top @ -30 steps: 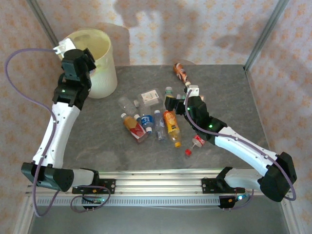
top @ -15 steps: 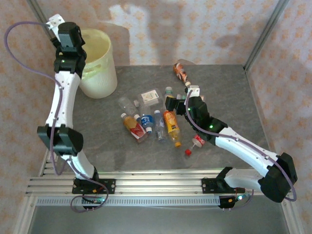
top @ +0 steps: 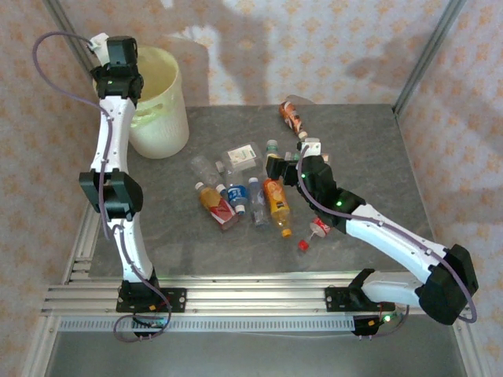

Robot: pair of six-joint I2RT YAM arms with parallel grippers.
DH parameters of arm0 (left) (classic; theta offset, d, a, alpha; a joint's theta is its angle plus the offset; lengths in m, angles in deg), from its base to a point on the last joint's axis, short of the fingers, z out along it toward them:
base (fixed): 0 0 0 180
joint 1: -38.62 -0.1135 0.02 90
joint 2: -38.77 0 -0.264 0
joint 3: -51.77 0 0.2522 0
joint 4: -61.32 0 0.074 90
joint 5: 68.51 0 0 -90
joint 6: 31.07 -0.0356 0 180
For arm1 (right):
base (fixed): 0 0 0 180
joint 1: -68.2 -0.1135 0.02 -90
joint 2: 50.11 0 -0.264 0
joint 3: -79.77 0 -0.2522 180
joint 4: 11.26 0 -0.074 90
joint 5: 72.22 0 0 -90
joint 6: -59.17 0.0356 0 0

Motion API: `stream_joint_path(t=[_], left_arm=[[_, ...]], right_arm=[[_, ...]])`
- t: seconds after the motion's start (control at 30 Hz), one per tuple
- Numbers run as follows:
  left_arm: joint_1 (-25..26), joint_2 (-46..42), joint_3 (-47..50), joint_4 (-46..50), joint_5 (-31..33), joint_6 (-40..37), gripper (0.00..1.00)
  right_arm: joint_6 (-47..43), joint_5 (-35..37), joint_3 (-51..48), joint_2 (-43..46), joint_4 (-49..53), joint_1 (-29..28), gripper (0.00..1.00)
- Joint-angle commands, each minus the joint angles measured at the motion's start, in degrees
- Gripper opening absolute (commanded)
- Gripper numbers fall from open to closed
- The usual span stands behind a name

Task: Put the plastic bottles in the bin

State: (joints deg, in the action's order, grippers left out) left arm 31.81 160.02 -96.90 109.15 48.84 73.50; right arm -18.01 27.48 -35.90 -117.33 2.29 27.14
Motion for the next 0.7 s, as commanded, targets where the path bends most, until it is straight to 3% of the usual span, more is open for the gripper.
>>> stream_joint_path(t=[0.0,0.2,0.33,0.47,0.67], left_arm=[[-0.4,1.27,-3.02,4.56,2.11,1.67,0.51],[-0.49,5.11,-7.88,9.4,4.69,3.2,0.61],[-0.46,7.15,-12.25,14.21,7.52,6.21,0.75],[-0.48,6.81,-12.35,15.13,9.04,8.03,0.8],[-0.46,5.19,-12.36,15.77,6.12,10.77,0.87]], right_arm=[[-0.79,2.11,1.2,-0.26,1.09,0.37,0.99],[0.04,3.15,1.03,-0.29,1.06,0.45,0.99],[0.98,3.76,1.11,-0.28,1.51,0.45,0.99],[1.0,3.56,1.71,-0.28,2.57,0.53,0.99],[1.03,3.69,1.67,-0.28,2.96,0.54,0.99]])
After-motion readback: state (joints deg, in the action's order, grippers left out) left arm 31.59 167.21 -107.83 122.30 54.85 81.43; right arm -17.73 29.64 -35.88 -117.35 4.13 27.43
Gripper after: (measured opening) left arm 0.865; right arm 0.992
